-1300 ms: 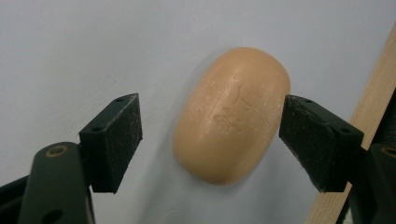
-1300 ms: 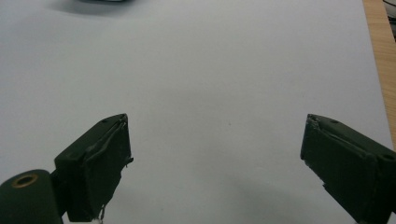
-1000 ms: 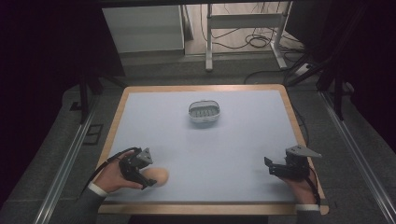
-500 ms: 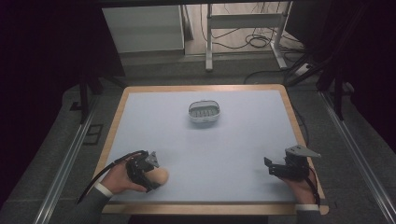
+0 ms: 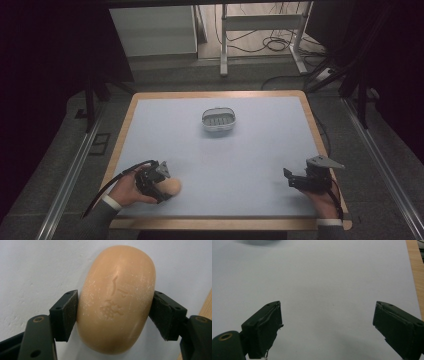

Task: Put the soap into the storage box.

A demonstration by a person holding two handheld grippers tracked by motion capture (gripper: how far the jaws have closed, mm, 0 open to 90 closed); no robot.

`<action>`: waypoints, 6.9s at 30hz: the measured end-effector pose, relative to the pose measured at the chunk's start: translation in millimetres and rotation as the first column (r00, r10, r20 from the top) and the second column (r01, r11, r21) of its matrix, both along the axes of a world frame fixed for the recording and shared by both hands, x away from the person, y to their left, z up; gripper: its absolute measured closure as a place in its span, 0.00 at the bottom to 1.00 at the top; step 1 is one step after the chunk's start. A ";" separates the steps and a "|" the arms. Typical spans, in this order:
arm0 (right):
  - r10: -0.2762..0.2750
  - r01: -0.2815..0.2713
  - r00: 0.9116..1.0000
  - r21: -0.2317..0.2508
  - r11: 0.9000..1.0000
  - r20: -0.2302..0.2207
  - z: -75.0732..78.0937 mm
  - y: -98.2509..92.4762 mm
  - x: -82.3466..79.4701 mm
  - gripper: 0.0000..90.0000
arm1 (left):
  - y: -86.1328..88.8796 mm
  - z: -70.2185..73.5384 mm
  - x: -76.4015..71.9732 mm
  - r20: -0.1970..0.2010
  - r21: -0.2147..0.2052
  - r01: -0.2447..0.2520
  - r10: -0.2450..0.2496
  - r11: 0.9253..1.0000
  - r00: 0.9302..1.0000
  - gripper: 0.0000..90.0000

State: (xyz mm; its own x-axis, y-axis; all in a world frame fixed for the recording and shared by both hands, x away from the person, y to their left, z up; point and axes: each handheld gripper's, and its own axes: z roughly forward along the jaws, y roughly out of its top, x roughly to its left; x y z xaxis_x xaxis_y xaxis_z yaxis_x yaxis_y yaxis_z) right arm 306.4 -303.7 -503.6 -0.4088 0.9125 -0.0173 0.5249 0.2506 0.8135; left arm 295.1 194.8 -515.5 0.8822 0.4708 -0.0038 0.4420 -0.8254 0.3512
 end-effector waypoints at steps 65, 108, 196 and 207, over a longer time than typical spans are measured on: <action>-0.028 0.028 1.000 -0.021 0.999 -0.012 -4.2 -5.5 2.9 0.09 | -2.3 15.6 16.7 0.019 -0.051 -0.023 0.024 0.998 1.000 0.36; -0.039 0.038 0.999 -0.022 0.999 -0.022 -6.1 -8.9 3.8 0.09 | -4.0 37.3 43.3 0.044 -0.104 -0.062 0.066 0.993 0.997 0.36; -0.053 0.052 0.998 -0.019 0.998 -0.026 -7.6 -15.5 5.7 0.09 | -41.6 69.0 104.8 0.086 -0.083 -0.049 0.056 0.995 0.995 0.36; -0.058 0.057 0.998 -0.019 0.998 -0.026 -7.9 -16.7 6.0 0.09 | -44.9 72.4 112.7 0.092 -0.085 -0.059 0.067 0.995 0.994 0.36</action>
State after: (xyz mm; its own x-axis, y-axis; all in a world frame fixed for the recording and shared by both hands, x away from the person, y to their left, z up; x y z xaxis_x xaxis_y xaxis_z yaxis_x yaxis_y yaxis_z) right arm 312.4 -320.4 -511.5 -0.3562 0.9341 -0.0236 0.5605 0.2338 0.7944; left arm 407.9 149.8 -443.0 0.8492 0.5268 0.0372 0.4538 -0.7639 0.4588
